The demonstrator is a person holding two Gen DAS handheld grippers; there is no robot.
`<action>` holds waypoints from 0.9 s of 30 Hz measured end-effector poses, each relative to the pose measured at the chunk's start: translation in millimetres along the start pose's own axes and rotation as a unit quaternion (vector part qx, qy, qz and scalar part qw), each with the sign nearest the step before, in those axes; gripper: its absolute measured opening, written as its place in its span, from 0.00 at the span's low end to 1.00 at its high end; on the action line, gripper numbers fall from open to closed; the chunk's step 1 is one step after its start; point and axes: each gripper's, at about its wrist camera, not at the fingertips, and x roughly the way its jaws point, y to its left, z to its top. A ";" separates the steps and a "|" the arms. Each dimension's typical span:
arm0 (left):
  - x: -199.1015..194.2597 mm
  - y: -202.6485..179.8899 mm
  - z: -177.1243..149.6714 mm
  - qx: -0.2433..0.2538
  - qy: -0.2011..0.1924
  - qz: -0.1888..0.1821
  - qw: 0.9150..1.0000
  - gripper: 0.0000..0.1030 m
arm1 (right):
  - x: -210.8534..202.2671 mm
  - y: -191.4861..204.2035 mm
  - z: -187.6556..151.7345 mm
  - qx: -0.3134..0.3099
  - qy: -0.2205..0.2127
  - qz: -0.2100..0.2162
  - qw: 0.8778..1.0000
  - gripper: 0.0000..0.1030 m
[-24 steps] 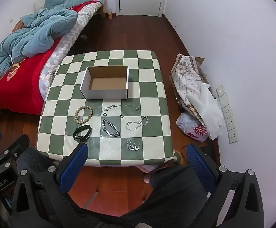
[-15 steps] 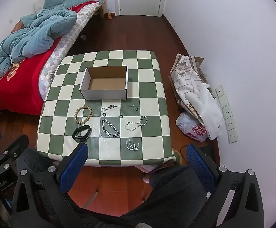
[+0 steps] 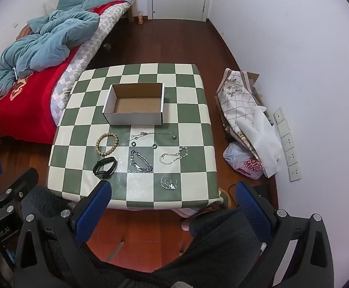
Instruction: Organize jewelry
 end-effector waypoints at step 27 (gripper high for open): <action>-9.1 -3.0 0.3 0.008 -0.006 -0.001 1.000 1.00 | -4.4 -2.8 -1.8 0.002 -0.005 0.002 1.000 1.00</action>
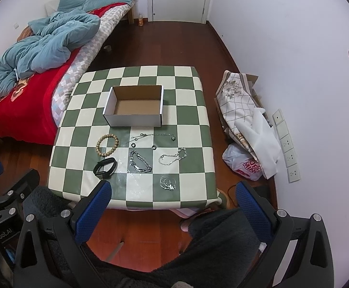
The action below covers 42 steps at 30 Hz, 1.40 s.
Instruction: Organize jewelry
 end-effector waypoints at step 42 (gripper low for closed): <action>4.8 1.9 -10.9 0.009 0.019 -0.004 1.000 1.00 | 2.4 -1.0 -6.2 -0.002 0.007 -0.005 1.000 1.00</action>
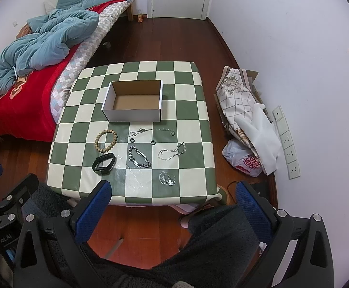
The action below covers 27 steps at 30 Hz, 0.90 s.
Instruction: Organize jewelry
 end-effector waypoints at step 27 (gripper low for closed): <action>193.6 -0.7 15.9 0.024 0.107 0.106 0.988 1.00 | 241.8 -10.6 -12.2 0.030 0.169 -0.008 0.985 1.00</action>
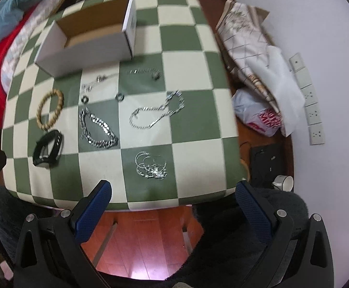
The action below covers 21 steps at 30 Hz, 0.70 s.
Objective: Organize jewelry
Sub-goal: 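Reach the right gripper to the silver hoop earrings and close on them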
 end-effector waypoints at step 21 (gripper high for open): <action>32.4 4.0 44.8 -0.014 0.003 0.000 1.000 1.00 | 82.2 20.3 11.9 -0.025 0.069 0.029 0.997 0.67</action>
